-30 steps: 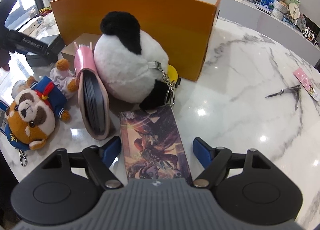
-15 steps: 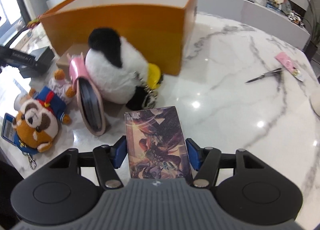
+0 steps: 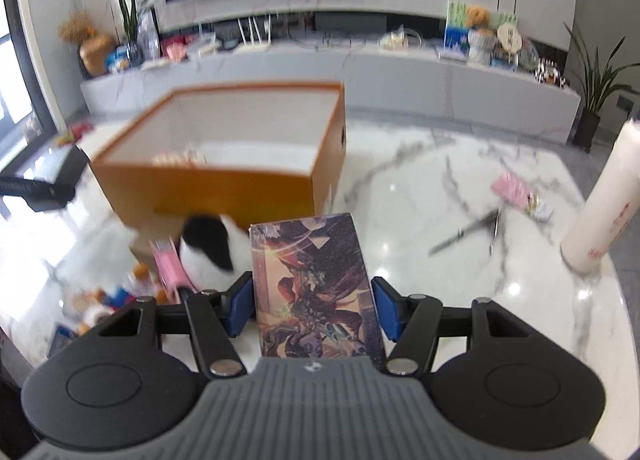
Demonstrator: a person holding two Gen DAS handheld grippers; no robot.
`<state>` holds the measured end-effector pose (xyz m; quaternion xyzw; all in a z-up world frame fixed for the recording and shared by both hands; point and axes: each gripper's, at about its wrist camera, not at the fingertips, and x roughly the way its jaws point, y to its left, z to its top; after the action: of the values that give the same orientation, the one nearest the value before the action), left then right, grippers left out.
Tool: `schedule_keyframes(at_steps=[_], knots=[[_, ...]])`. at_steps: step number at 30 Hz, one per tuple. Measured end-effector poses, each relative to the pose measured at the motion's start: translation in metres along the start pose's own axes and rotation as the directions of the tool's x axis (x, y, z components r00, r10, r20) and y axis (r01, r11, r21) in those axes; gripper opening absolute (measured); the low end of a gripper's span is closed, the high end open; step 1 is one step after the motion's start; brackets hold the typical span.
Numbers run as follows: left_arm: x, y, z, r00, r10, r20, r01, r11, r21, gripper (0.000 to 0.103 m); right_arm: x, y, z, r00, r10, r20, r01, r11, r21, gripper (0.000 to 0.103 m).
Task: Organize objects
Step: 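Grasp the dark grey case with the left gripper while the right gripper grasps the card deck, then lower the grey case and card deck into the orange box and open both grippers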
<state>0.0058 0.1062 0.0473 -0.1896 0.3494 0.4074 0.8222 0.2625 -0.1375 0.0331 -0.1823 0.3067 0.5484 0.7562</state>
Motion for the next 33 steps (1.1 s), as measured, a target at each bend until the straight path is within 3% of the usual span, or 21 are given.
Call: schedule_keyframes(at_steps=[12, 22, 28, 33], knots=[[-0.004, -0.048, 0.019, 0.997, -0.049, 0.056, 0.047, 0.998, 0.037, 0.094, 0.003, 0.039, 0.036, 0.995, 0.063, 0.083, -0.064, 0.998, 0.004, 0.064], [0.007, -0.067, 0.043, 0.995, -0.031, 0.095, 0.026, 0.998, 0.052, 0.094, 0.011, 0.054, 0.059, 0.988, 0.069, 0.137, -0.071, 0.997, 0.013, 0.062], [0.038, -0.066, 0.078, 0.996, -0.013, 0.086, 0.01, 0.999, 0.043, 0.094, 0.041, 0.059, 0.101, 0.981, 0.069, 0.183, -0.075, 0.997, 0.026, 0.061], [0.077, -0.067, 0.108, 0.998, 0.019, 0.065, -0.022, 0.998, 0.058, 0.094, 0.093, 0.056, 0.12, 0.989, 0.069, 0.131, -0.076, 0.996, 0.048, 0.061]])
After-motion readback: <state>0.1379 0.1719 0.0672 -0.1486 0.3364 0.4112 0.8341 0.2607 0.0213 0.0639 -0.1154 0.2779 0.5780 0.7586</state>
